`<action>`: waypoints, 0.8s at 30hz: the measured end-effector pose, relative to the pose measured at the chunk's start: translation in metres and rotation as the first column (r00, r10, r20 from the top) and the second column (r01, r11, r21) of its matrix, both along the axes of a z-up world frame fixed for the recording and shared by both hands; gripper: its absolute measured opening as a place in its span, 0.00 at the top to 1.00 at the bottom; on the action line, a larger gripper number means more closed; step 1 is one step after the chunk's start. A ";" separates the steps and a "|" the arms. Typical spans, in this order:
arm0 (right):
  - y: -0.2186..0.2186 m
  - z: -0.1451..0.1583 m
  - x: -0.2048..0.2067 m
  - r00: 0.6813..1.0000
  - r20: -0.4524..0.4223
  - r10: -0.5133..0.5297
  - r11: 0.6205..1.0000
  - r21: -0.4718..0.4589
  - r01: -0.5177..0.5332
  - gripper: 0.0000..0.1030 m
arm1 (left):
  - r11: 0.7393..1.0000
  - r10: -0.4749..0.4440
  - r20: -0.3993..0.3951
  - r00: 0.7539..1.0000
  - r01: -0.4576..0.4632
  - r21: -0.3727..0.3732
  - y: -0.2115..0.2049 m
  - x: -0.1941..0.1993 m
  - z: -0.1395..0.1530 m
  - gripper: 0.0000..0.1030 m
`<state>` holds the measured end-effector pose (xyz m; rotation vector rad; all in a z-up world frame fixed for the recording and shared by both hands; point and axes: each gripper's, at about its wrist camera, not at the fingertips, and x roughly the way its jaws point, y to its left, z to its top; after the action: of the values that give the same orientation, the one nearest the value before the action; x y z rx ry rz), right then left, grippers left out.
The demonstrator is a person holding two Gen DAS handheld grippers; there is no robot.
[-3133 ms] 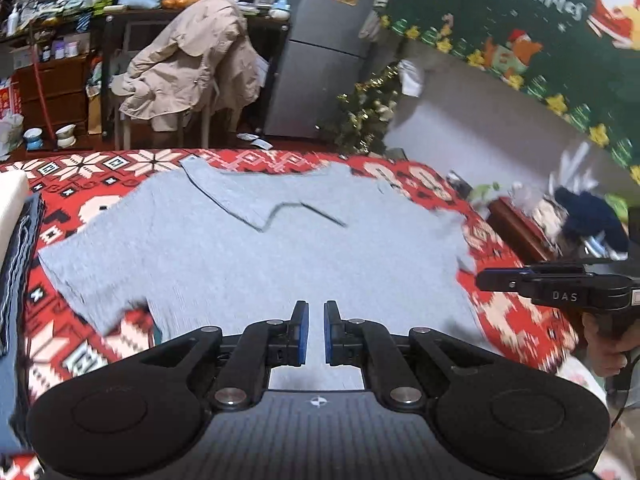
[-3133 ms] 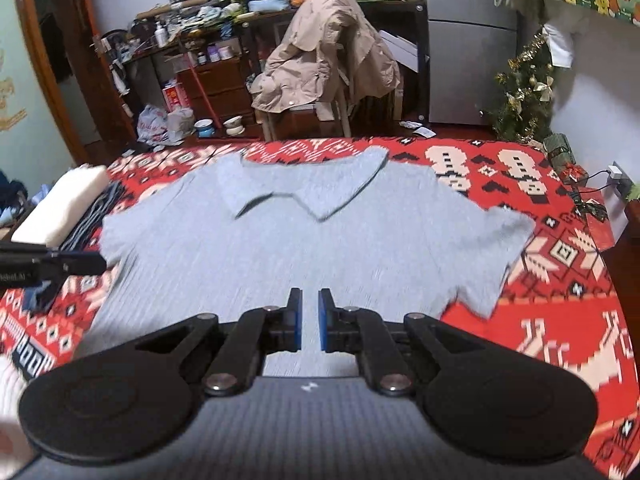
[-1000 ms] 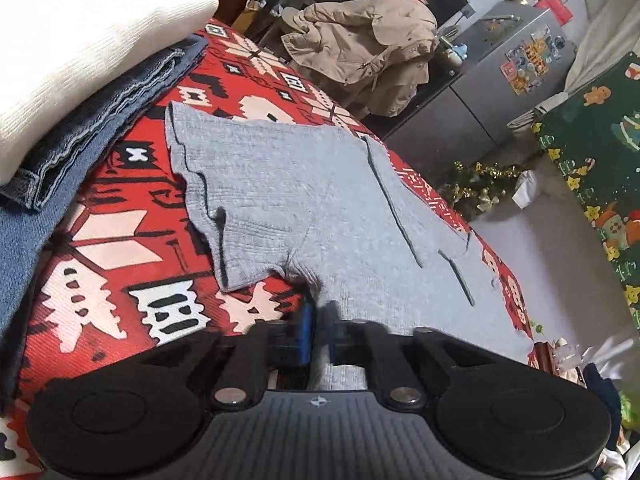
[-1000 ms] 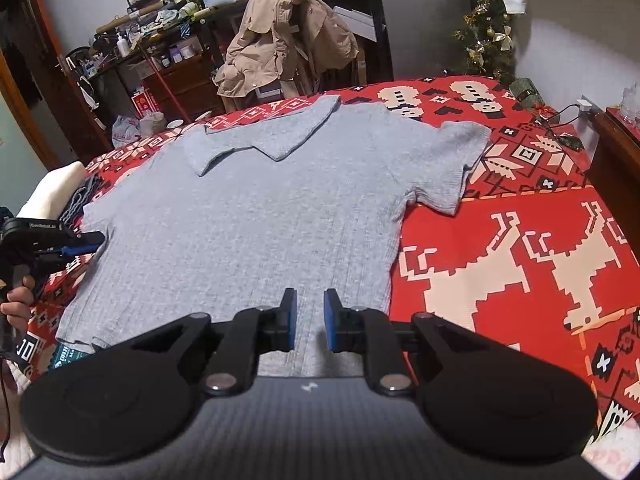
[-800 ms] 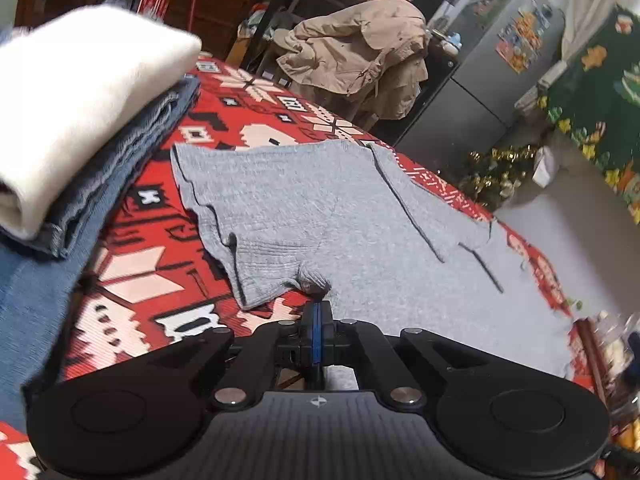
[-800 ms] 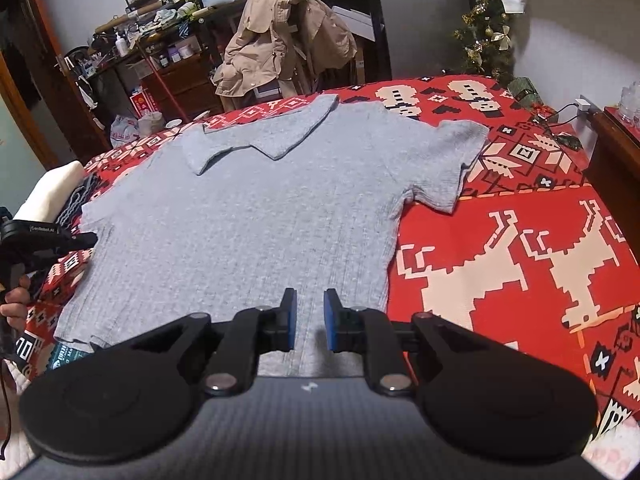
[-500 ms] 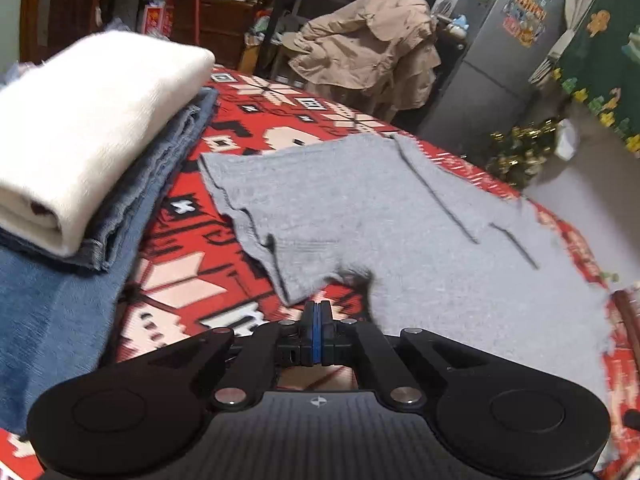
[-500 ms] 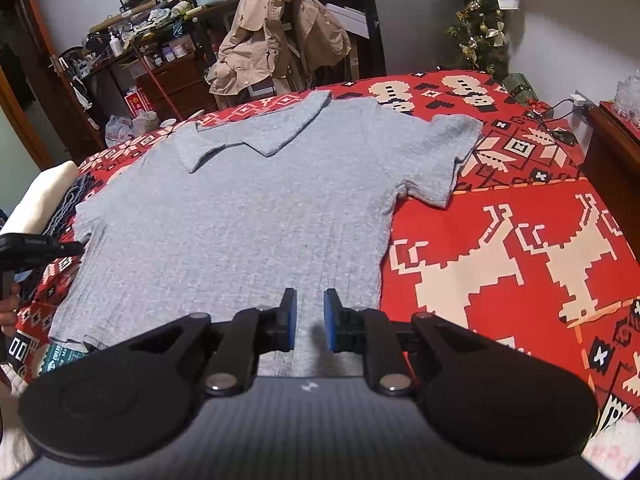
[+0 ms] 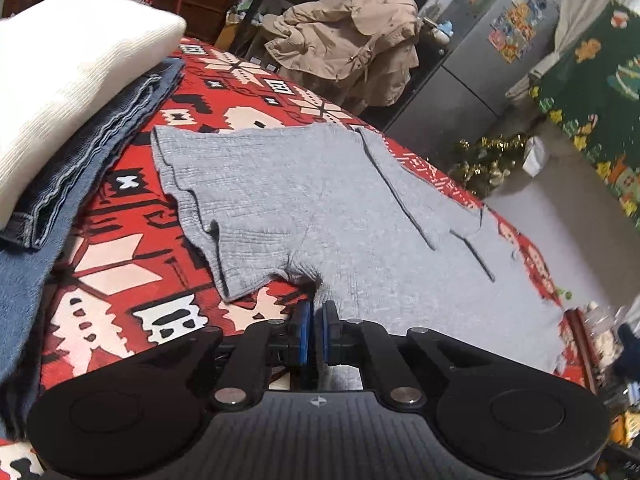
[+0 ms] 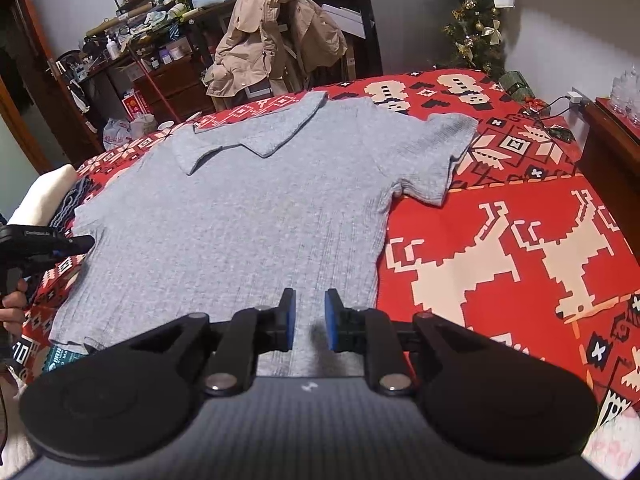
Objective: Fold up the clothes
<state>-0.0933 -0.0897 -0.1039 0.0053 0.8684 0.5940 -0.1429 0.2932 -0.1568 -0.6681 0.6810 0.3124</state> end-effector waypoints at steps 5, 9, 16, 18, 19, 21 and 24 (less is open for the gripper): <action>-0.001 0.000 -0.001 1.000 0.002 0.004 1.000 -0.003 -0.004 0.84 | 0.990 -0.034 -0.050 0.998 0.041 0.136 -0.015 0.009 0.004 0.93; 0.000 0.000 -0.002 1.000 0.000 0.008 1.000 -0.002 -0.008 0.84 | 0.951 -0.067 -0.109 0.992 0.097 0.294 -0.035 0.016 0.009 0.99; -0.003 -0.001 -0.001 1.000 0.002 0.005 1.000 0.004 -0.005 0.84 | 0.932 0.001 -0.176 0.984 0.063 0.356 -0.033 0.011 0.009 0.99; -0.005 -0.002 0.000 1.000 0.002 0.001 1.000 0.003 -0.001 0.84 | 0.933 0.007 -0.176 0.984 0.057 0.356 -0.031 0.009 0.009 0.99; -0.005 -0.002 0.001 1.000 0.001 -0.002 1.000 0.003 0.002 0.84 | 0.931 0.008 -0.180 0.984 0.058 0.361 -0.032 0.009 0.009 0.99; -0.008 -0.003 0.003 1.000 0.002 -0.013 1.000 0.000 0.013 0.84 | 0.928 0.010 -0.187 0.982 0.061 0.368 -0.033 0.009 0.010 0.99; -0.014 -0.002 0.005 0.999 0.008 -0.040 0.999 -0.005 0.040 0.84 | 0.929 0.027 -0.197 0.980 0.048 0.367 -0.030 0.007 0.011 0.99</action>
<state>-0.0884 -0.1037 -0.1064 0.0155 0.8606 0.5538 -0.1361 0.2629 -0.1456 -0.2721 0.7905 0.4888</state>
